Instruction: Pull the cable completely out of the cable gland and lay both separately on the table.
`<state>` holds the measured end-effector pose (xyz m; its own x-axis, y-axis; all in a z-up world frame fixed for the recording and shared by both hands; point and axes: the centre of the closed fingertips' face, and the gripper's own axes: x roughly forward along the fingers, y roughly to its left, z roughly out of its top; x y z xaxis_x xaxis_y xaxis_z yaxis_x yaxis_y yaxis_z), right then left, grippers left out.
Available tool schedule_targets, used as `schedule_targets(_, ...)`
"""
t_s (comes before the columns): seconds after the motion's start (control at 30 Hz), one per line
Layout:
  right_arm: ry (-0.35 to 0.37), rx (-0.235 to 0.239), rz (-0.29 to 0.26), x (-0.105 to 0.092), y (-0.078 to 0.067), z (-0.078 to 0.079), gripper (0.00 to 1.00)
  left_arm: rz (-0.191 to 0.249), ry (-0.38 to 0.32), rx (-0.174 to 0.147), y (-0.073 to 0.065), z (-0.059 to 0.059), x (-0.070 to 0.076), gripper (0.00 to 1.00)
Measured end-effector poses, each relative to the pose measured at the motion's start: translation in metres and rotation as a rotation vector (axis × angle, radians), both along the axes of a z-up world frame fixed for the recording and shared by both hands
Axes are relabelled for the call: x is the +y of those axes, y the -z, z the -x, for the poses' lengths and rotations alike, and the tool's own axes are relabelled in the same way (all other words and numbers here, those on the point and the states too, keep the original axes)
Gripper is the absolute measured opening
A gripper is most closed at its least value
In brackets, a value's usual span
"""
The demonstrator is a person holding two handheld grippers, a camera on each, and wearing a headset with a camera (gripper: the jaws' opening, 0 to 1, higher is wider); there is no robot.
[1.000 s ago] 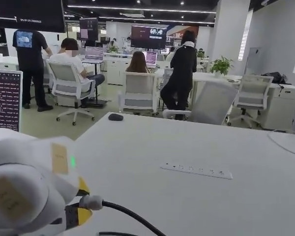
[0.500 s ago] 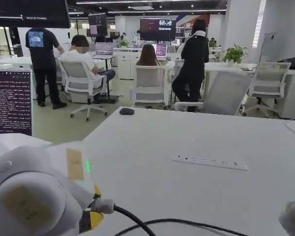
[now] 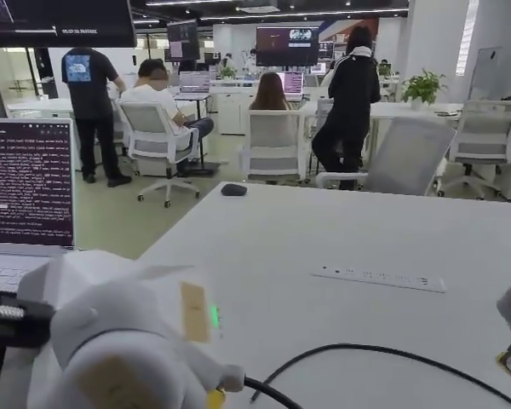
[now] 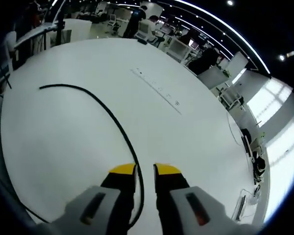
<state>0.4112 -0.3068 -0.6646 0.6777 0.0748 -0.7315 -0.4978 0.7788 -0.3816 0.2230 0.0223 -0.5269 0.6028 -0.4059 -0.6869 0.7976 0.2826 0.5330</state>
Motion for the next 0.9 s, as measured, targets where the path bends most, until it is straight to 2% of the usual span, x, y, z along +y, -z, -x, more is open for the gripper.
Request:
schedule_targets(0.03, -0.012, 0.002, -0.006, 0.007, 0.000, 0.002, 0.14, 0.004, 0.004, -0.002, 0.000, -0.001, -0.001, 0.16)
schedule_targets(0.1, -0.071, -0.010, -0.052, 0.032, -0.008, 0.012, 0.17, 0.011, 0.014, -0.008, -0.001, -0.002, -0.004, 0.16)
schedule_targets(0.2, -0.118, -0.046, -0.106, 0.063, -0.028, 0.032, 0.19, 0.007, 0.037, -0.026, -0.004, -0.005, -0.008, 0.16)
schedule_targets(0.33, -0.196, -0.058, -0.174, 0.102, -0.059, 0.062, 0.20, 0.020, 0.065, -0.045, -0.008, -0.007, -0.014, 0.16)
schedule_targets(0.37, -0.205, -0.053, -0.186, 0.109, -0.066, 0.069, 0.20, 0.022, 0.073, -0.052, -0.009, -0.008, -0.016, 0.16)
schedule_targets(0.4, -0.228, -0.042, -0.222, 0.121, -0.074, 0.079, 0.20, 0.025, 0.082, -0.059, -0.011, -0.008, -0.018, 0.16)
schedule_targets(0.47, -0.294, 0.016, -0.278, 0.142, -0.083, 0.100, 0.21, 0.027, 0.089, -0.064, -0.013, -0.008, -0.020, 0.16)
schedule_targets(0.53, -0.346, 0.004, -0.343, 0.166, -0.103, 0.120, 0.21, 0.037, 0.096, -0.074, -0.016, -0.008, -0.022, 0.17)
schedule_targets(0.6, -0.375, 0.018, -0.415, 0.185, -0.118, 0.139, 0.21, 0.038, 0.103, -0.077, -0.016, -0.008, -0.023, 0.17)
schedule_targets(0.67, -0.402, 0.014, -0.456, 0.199, -0.130, 0.152, 0.21, 0.037, 0.109, -0.083, -0.017, -0.008, -0.024, 0.17)
schedule_targets(0.77, -0.488, 0.030, -0.452, 0.220, -0.140, 0.173, 0.20, 0.021, 0.104, -0.096, -0.018, -0.008, -0.024, 0.17)
schedule_targets(0.8, -0.516, 0.055, -0.473, 0.228, -0.142, 0.180, 0.20, 0.019, 0.110, -0.095, -0.017, -0.007, -0.025, 0.17)
schedule_targets(0.83, -0.513, 0.086, -0.556, 0.240, -0.148, 0.188, 0.20, 0.022, 0.118, -0.096, -0.018, -0.006, -0.026, 0.17)
schedule_targets(0.87, -0.505, 0.075, -0.599, 0.247, -0.154, 0.189, 0.20, 0.027, 0.123, -0.097, -0.018, -0.005, -0.029, 0.17)
schedule_targets(0.9, -0.523, 0.064, -0.594, 0.252, -0.157, 0.191, 0.20, 0.027, 0.129, -0.100, -0.019, -0.004, -0.030, 0.17)
